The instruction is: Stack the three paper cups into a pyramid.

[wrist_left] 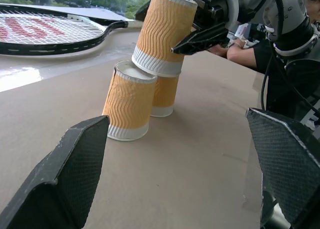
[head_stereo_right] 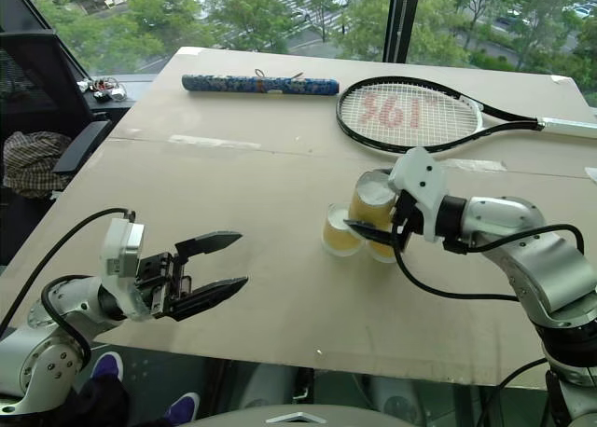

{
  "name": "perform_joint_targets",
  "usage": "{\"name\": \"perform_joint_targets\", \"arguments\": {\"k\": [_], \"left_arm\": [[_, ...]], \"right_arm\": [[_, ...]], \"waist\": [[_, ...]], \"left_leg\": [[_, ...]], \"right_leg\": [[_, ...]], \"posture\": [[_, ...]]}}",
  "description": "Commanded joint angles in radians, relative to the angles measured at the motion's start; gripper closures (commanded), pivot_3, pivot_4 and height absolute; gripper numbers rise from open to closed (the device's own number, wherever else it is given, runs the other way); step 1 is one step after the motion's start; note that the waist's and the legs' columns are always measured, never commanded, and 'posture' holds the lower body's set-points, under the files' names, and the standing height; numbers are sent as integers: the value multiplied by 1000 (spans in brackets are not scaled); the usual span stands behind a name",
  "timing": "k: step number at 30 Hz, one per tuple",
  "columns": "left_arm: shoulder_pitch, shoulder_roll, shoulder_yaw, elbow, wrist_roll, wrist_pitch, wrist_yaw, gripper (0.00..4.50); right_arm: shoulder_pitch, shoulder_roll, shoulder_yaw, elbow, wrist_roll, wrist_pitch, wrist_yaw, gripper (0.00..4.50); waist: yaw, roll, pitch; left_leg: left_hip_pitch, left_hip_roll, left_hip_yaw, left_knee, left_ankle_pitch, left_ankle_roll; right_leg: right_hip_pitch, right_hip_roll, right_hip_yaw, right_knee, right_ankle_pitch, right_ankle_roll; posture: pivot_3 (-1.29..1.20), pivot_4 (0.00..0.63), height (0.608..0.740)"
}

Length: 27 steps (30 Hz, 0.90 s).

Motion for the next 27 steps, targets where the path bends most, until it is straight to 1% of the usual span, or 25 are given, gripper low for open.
{"name": "perform_joint_targets", "arguments": {"k": [1, 5, 7, 11, 15, 16, 18, 20, 24, 27], "left_arm": [[-20, 0, -21, -40, 9, 20, 65, 0], [-19, 4, -50, -32, 37, 24, 93, 0], [-24, -2, -59, -16, 45, 24, 105, 0], [-27, -4, -74, 36, 74, 3, 91, 0], [-21, 9, -67, 73, 97, -15, 67, 0], [-10, 16, -62, 82, 105, -19, 58, 0], [5, 25, -56, 97, 124, -34, 42, 0], [20, 32, -53, 109, 140, -48, 35, 0], [45, 35, -48, 136, 165, -67, 29, 0], [29, 32, -74, 155, 199, -86, 38, 0]], "right_arm": [[30, 2, -114, -34, 47, -59, 28, 35], [101, 26, -218, -48, 113, -126, 61, 35], [179, 35, -279, -51, 141, -180, 108, 35], [420, 25, -418, -98, 163, -247, 197, 35], [574, 12, -502, -141, 157, -257, 195, 35], [658, 11, -526, -153, 107, -272, 205, 35], [776, 17, -552, -158, 35, -304, 208, 35], [854, 37, -562, -143, -12, -344, 198, 35], [967, 75, -560, -81, -89, -430, 209, 35], [984, 92, -533, -33, -120, -476, 205, 35]], "waist": [[3, 0, 0], [5, -1, 0], [5, -1, 0], [14, -1, 0], [10, -1, 0], [10, -1, 0], [14, -1, 0], [15, -1, 0], [13, -2, -1], [15, -1, -1]], "left_leg": [[0, 0, 0, 0, 0, 0], [0, -1, 0, 0, 0, 0], [0, -1, 0, 0, 0, 0], [0, -1, -1, -1, 0, 0], [1, 0, 1, -1, 0, 0], [2, 0, 1, -1, 0, 0], [2, 0, 0, -1, 0, 0], [2, 0, 0, -1, 0, 0], [2, 0, 0, -1, 0, 0], [2, 0, 0, -2, 0, 0]], "right_leg": [[0, 0, 0, 0, 0, 0], [0, 0, 0, -1, 0, 0], [0, 0, 0, -1, 0, 0], [1, 1, 0, -1, 0, 0], [1, 1, 0, 0, 0, 0], [1, 1, 0, 0, 0, 0], [2, 0, 0, 0, 0, 0], [1, 0, 1, -1, -1, 0], [1, -1, 1, -1, -1, 1], [1, -2, 2, -1, -1, 1]], "posture": [[0, 150, 740], [0, 150, 740], [0, 150, 740], [0, 150, 740], [0, 150, 740], [0, 150, 740], [0, 150, 740], [0, 150, 740], [0, 150, 740], [0, 150, 740]]}}
